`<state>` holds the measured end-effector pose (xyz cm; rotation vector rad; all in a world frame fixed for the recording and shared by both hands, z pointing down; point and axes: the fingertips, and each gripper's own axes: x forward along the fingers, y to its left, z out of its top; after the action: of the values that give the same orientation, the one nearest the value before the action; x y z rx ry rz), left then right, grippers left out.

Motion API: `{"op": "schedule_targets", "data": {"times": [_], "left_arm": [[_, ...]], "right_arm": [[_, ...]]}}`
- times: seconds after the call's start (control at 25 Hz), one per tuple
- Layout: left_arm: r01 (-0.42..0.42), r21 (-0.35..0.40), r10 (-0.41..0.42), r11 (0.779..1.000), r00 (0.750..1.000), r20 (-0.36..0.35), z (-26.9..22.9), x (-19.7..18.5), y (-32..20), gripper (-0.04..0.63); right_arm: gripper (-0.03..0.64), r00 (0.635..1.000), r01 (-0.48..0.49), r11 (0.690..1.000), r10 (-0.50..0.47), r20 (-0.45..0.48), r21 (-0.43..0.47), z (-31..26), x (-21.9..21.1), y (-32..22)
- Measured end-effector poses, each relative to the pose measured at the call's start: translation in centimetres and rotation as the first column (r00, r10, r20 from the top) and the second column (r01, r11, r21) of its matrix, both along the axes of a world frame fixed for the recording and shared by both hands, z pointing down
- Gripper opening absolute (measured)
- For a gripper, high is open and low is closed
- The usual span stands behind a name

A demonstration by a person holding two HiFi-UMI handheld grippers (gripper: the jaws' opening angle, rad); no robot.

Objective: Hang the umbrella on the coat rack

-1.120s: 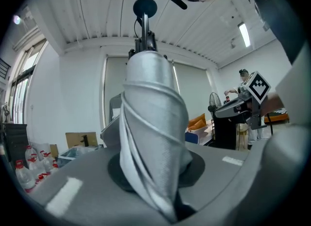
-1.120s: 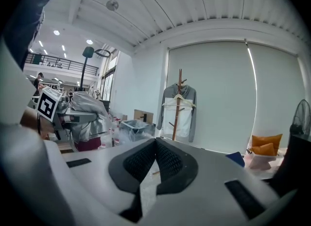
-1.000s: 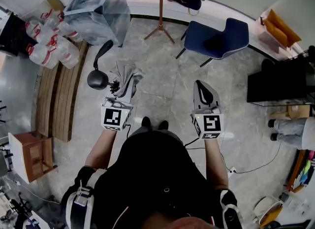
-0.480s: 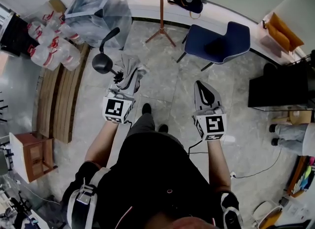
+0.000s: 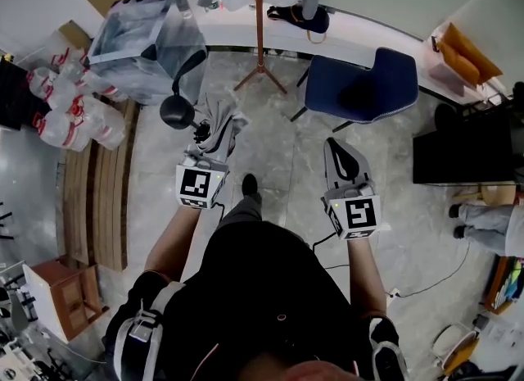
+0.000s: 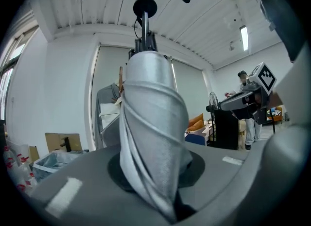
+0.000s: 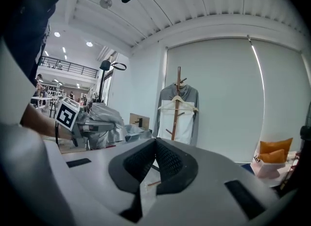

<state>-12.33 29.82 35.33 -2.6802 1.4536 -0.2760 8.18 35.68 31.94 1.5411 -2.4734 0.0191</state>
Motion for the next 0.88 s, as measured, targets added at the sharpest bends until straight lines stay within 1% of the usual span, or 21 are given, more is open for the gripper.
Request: {"op": "schedule_targets", "data": {"times": [0.16, 0.24, 0.4, 0.52, 0.72, 0.88], "left_arm": [[-0.045, -0.001, 0.045, 0.999, 0.999, 0.003, 0.0, -0.7, -6.0, 0.055], [-0.077, 0.008, 0.077, 0.997, 0.997, 0.012, -0.3, -0.3, -9.0, 0.055], [-0.113, -0.007, 0.113, 0.994, 0.993, 0.026, 0.8, 0.7, -14.2, 0.055], [-0.113, -0.011, 0.114, 0.994, 0.993, 0.035, 1.8, 1.9, -18.5, 0.055], [-0.093, -0.018, 0.094, 0.996, 0.994, 0.05, 3.2, 4.5, -25.9, 0.055], [-0.076, -0.026, 0.077, 0.997, 0.996, 0.045, 3.9, 6.2, -31.0, 0.055]], "right_arm": [[0.0, 1.0, -0.031, 1.0, 0.031, -0.004, -0.002, -0.2, -1.4, -5.8], [0.0, 0.999, -0.048, 0.999, 0.048, -0.005, -0.001, -0.3, -1.6, -8.4], [0.0, 0.999, -0.052, 0.998, 0.052, -0.006, -0.024, 0.4, -1.7, -12.5], [0.0, 0.999, -0.035, 0.999, 0.034, -0.014, -0.029, 0.9, -1.3, -16.0], [0.0, 1.0, 0.003, 0.999, -0.003, 0.007, -0.048, 1.9, 0.4, -22.4], [0.0, 0.999, 0.044, 0.996, -0.043, 0.009, -0.075, 2.6, 1.5, -27.3]]}}
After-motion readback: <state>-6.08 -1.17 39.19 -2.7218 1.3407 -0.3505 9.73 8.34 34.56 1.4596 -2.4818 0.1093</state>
